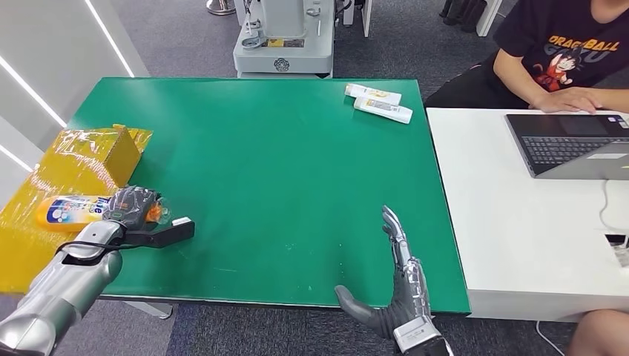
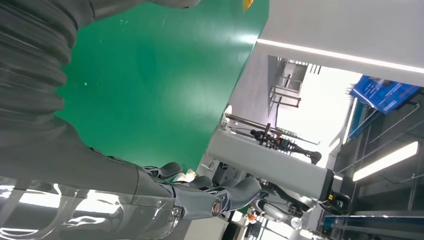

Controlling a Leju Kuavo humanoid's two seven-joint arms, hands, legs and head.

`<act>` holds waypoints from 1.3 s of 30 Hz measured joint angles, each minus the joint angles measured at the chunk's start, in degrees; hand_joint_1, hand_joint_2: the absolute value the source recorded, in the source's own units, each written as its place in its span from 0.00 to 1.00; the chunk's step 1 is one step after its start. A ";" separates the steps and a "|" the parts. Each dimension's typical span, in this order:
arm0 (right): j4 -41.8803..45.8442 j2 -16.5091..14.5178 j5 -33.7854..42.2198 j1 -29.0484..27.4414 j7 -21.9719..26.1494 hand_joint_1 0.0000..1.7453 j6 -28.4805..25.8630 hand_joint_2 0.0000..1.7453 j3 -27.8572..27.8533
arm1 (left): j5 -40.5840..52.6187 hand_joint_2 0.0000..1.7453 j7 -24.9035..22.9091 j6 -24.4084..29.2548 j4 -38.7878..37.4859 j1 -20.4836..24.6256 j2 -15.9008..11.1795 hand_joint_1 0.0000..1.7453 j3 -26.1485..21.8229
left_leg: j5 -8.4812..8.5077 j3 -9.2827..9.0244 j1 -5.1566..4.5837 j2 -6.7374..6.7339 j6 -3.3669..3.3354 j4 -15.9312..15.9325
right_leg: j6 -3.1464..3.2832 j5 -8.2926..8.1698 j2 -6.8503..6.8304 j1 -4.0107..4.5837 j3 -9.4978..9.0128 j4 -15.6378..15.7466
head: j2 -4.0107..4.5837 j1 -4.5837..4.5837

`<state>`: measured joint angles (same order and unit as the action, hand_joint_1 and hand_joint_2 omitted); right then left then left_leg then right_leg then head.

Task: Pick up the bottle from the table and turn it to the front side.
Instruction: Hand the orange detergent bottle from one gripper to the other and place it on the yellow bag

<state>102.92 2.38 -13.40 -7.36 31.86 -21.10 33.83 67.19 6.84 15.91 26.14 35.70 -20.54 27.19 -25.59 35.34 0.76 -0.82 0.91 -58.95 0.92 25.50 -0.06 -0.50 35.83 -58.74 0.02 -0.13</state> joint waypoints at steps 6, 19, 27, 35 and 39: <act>-0.10 0.00 0.18 0.03 -0.07 0.00 -0.23 1.00 0.02 | 0.24 1.00 0.08 0.06 -0.14 -0.95 -0.58 1.00 -1.35 | 0.00 0.01 0.02 0.03 0.01 0.01 | -0.01 0.02 -0.02 0.01 0.00 0.00 | 0.00 0.01; -0.22 0.00 0.40 0.05 -0.19 0.00 -0.08 1.00 0.03 | 0.45 1.00 0.01 0.01 -0.41 -1.04 -1.30 1.00 -1.93 | 0.00 0.01 0.02 0.05 0.01 0.01 | -0.01 0.02 -0.03 0.01 -0.01 0.00 | 0.00 0.00; -1.24 0.44 2.72 0.70 0.67 0.00 0.16 1.00 0.22 | 0.66 1.00 -0.48 0.76 -0.42 -2.39 -1.38 0.91 -2.96 | 0.00 0.01 0.02 0.04 0.01 0.02 | -0.01 0.03 -0.03 0.01 0.00 0.00 | 0.00 0.00; -2.74 0.92 3.73 1.64 1.34 0.00 -0.08 1.00 0.73 | 2.04 1.00 -1.13 2.23 -0.42 -3.55 -1.19 0.00 -4.56 | 0.00 0.00 0.02 0.05 0.01 0.02 | 0.01 0.04 -0.03 0.01 -0.01 0.00 | 0.00 0.00; -3.27 1.21 3.94 1.76 1.46 0.00 -0.08 1.00 0.88 | 2.51 1.00 -1.12 3.37 -0.42 -3.64 -0.93 0.00 -5.32 | -0.01 -0.01 0.02 0.04 0.01 0.02 | 0.01 0.04 -0.03 0.01 -0.01 0.00 | 0.00 0.00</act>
<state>99.66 3.59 -9.46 -5.60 33.32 -21.17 34.71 69.71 5.72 19.28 25.73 32.06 -21.47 21.87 -25.60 35.33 0.77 -0.78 0.92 -58.93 0.93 25.54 -0.09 -0.49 35.82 -58.75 0.02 -0.13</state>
